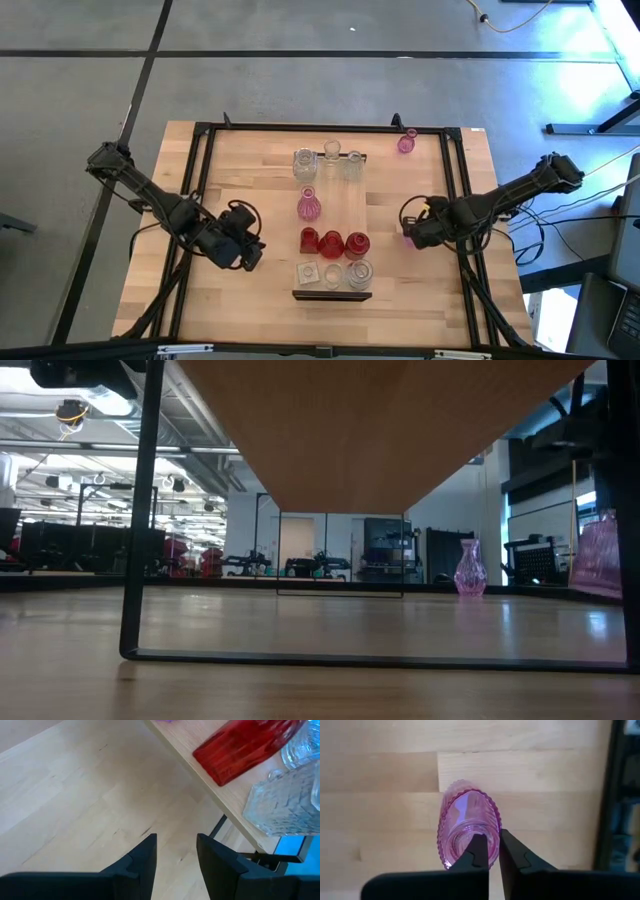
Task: Sort vases onto shelf
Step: Put the pink vase on the shelf aligned with the other pink vase
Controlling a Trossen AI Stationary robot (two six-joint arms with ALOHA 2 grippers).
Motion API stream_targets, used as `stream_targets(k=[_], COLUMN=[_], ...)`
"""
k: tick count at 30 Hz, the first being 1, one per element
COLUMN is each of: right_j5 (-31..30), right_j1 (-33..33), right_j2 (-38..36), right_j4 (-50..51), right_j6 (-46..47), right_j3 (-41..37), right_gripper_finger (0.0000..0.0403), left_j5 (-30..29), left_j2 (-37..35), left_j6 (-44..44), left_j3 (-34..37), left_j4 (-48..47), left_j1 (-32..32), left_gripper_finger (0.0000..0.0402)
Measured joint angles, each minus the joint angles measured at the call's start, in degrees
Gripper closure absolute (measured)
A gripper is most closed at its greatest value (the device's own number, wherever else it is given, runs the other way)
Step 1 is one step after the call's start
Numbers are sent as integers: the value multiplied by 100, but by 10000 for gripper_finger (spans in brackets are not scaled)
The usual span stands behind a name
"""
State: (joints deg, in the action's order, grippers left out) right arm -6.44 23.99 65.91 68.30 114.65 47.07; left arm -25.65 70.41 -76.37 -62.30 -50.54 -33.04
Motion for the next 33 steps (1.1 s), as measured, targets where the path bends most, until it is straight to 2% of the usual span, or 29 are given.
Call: stream_targets(k=[6, 12, 15, 18, 21, 27, 33], right_j5=[-231, -736, -868, -1013, -998, -843, -246], right_j1=[0, -111, -400, -859, -1368, -2125, -2410], right_j2=[0, 133, 497, 916, 1451, 2427, 3067], right_j4=[919, 1767, 2240, 2137, 2172, 2174, 2168], right_j6=[-609, -1496, -2307, -3391, -4471, -6063, -7096], right_j3=[839, 2189, 3064, 3880, 4650, 5915, 6399], right_gripper_finger=[401, 402, 402, 402, 403, 403, 403], left_j5=[11, 26, 70, 164, 257, 372, 370], left_j2=[0, 0, 0, 0, 0, 0, 0], left_j6=[-120, -147, -157, -166, -156, -153, -165], left_j3=[0, 0, 0, 0, 0, 0, 0], left_j4=[16, 17, 20, 82, 113, 247, 357], left_j1=[-15, 88, 246, 429, 613, 831, 839], left_gripper_finger=[270, 270, 270, 270, 270, 270, 270])
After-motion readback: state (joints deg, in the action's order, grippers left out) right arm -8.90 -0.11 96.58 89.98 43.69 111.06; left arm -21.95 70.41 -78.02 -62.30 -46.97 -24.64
